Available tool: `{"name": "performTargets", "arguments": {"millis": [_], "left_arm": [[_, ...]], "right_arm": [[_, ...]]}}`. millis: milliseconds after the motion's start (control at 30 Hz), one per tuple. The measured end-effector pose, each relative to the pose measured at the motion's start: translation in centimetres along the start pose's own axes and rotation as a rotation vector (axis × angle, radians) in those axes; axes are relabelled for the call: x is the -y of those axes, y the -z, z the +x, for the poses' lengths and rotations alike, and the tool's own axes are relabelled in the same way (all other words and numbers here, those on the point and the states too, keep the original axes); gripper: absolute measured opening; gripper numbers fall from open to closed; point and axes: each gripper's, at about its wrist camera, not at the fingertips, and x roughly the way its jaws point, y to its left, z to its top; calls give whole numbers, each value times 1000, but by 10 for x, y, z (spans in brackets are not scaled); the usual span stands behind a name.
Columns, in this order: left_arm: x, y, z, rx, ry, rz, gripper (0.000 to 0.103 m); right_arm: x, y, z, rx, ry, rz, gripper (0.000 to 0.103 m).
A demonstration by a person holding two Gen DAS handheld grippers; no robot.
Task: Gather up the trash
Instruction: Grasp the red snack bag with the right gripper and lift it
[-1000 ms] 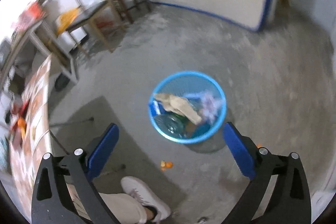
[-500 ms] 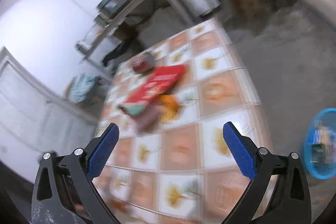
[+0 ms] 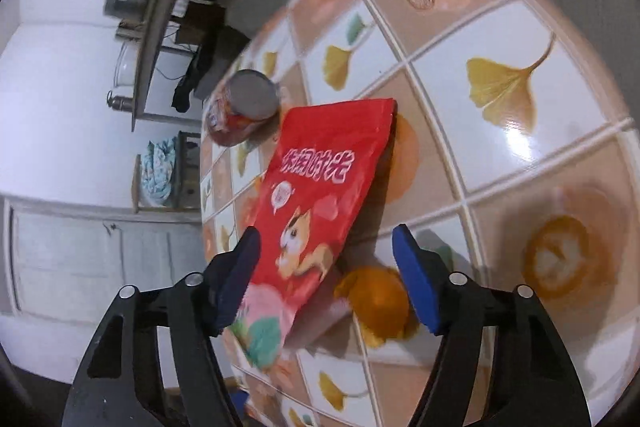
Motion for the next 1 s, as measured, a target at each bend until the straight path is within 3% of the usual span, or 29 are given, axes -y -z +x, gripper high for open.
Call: {"name": "performTargets", "arguments": {"millis": [300, 467, 567, 800, 1000], "left_arm": [[-5, -6, 6, -2, 9, -10, 80], [-6, -8, 9, -9, 5, -14, 76], [-7, -10, 11, -19, 2, -20, 73], [-11, -15, 21, -56, 14, -55, 64], [-18, -28, 45, -112, 72, -137, 56]], "right_arm": [[14, -12, 24, -63, -76, 117, 41], [20, -10, 25, -73, -123, 145, 14], [24, -10, 17, -57, -165, 149, 4], [24, -4, -6, -5, -324, 174, 0], [36, 5, -44, 44, -439, 182, 0]]}}
